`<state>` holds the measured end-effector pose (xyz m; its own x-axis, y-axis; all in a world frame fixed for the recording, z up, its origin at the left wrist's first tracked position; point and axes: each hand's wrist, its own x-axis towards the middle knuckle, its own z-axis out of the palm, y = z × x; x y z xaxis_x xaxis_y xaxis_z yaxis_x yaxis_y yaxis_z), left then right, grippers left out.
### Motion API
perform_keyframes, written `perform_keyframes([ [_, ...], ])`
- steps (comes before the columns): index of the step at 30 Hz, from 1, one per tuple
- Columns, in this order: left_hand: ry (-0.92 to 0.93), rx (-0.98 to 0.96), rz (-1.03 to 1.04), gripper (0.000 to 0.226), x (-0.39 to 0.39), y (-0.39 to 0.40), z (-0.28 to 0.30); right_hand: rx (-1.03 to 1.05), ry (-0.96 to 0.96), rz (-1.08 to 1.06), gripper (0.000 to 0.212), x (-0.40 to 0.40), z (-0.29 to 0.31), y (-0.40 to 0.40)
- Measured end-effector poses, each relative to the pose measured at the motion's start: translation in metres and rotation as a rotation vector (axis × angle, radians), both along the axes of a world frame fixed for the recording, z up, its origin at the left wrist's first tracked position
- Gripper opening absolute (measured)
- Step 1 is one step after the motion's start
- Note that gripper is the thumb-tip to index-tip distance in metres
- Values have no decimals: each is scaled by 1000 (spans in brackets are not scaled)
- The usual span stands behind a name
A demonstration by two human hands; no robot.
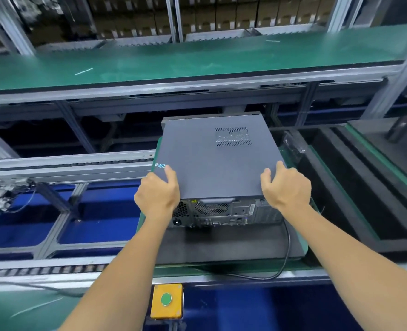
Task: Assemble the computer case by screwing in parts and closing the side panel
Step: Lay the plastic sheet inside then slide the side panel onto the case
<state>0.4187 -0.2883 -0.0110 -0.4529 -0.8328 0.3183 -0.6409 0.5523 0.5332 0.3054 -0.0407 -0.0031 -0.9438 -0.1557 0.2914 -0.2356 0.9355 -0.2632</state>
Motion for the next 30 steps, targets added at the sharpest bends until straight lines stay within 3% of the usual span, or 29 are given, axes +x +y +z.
perform_keyframes([
  [15,69,30,1,59,4,-1,-4,-26,-44,35,37,2,-2,9],
  [19,75,57,-21,55,4,-1,-4,-27,-152,85,66,9,-8,17],
  [25,78,73,-33,53,6,-1,-3,241,-10,391,95,26,2,13],
  [30,62,74,-44,48,6,1,-1,441,-18,546,85,27,-1,-1],
])
